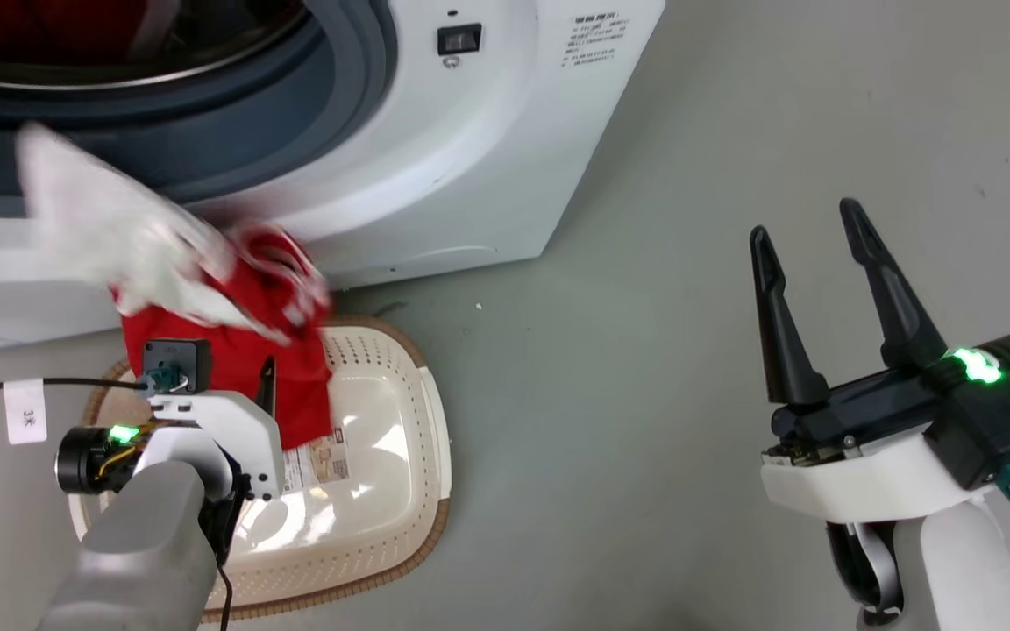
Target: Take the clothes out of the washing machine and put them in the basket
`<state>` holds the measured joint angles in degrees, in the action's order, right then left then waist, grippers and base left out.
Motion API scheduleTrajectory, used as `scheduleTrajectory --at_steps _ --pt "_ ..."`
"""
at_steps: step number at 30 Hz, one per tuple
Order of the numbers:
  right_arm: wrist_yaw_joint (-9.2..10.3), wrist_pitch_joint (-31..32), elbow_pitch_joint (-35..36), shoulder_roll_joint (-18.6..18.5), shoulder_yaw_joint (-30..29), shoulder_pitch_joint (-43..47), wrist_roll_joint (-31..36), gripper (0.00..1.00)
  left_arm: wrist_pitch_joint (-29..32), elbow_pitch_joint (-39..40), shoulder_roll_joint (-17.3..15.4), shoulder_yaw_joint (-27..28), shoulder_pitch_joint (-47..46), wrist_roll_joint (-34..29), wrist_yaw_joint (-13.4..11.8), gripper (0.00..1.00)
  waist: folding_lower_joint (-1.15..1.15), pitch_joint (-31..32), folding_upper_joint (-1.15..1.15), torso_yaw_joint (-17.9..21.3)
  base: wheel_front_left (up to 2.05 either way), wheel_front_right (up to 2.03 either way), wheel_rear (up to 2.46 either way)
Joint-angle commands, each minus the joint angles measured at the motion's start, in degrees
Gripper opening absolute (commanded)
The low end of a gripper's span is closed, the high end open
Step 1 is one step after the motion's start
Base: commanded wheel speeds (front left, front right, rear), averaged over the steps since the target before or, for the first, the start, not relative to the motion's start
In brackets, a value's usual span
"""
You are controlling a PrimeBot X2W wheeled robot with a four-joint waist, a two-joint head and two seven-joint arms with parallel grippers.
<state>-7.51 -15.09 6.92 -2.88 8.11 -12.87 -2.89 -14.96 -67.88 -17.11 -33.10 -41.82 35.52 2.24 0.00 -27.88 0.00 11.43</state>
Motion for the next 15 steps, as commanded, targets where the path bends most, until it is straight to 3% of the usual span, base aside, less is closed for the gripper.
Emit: scheduleTrajectory --at_steps 1,8,15 --pt "0.04 -0.1 -0.3 0.0 0.1 0.9 0.3 1.00 -0.3 1.7 -0.1 1.0 2.0 -0.5 -0.8 1.00 0.00 2.1 0.00 -0.4 0.00 0.00 0.00" --pt "0.04 -0.1 -1.2 0.0 0.4 3.3 0.5 1.00 -0.2 10.3 0.0 5.6 8.6 -3.2 -3.5 1.00 0.00 6.7 0.00 -0.6 0.00 0.00 0.00" --pt "0.04 -0.1 -1.9 0.0 -0.5 7.3 0.8 1.00 -0.3 26.2 1.2 14.1 20.7 -11.4 -7.8 1.00 0.00 12.8 0.00 -1.3 0.00 0.00 0.00"
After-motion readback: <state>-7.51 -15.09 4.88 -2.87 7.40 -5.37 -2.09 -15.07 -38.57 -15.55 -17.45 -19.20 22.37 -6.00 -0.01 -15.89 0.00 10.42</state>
